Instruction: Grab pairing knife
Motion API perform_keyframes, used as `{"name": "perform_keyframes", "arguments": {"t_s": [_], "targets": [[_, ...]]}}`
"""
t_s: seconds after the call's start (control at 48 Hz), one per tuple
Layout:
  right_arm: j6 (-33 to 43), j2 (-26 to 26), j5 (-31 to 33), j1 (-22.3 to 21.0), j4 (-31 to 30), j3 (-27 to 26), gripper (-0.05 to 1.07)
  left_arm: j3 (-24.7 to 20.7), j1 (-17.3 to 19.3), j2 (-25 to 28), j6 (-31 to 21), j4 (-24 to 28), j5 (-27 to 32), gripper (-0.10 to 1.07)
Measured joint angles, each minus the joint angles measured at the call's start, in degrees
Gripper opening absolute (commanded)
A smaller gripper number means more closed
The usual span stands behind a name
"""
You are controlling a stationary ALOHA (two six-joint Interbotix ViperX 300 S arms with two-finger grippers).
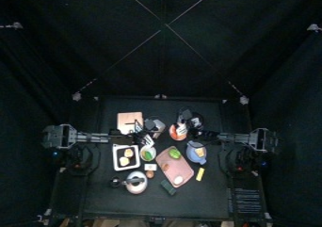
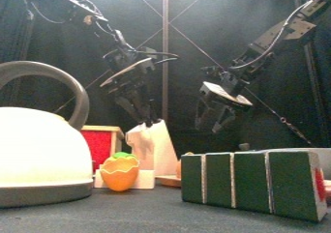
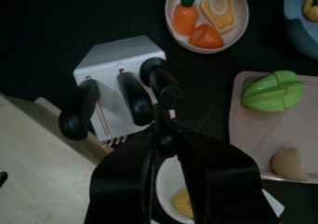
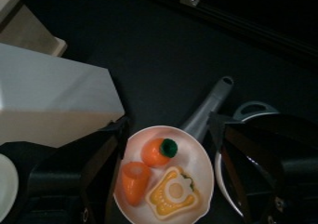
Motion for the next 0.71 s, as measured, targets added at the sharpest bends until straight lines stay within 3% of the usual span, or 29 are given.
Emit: {"name": "perform_keyframes", "arguments": {"t_s": [0.375,0.708], "targets": [[0.0,0.2,0.0,0.0,0.0,0.0,0.98,-0.5,0.1,0.0,0.0,0.0,0.1,0.63],[-0.1,0.5,-0.5,0.0,-0.1,0.0,0.98,-0.5,0.1,0.2,-0.1,-0.1,0.1,0.79]]}}
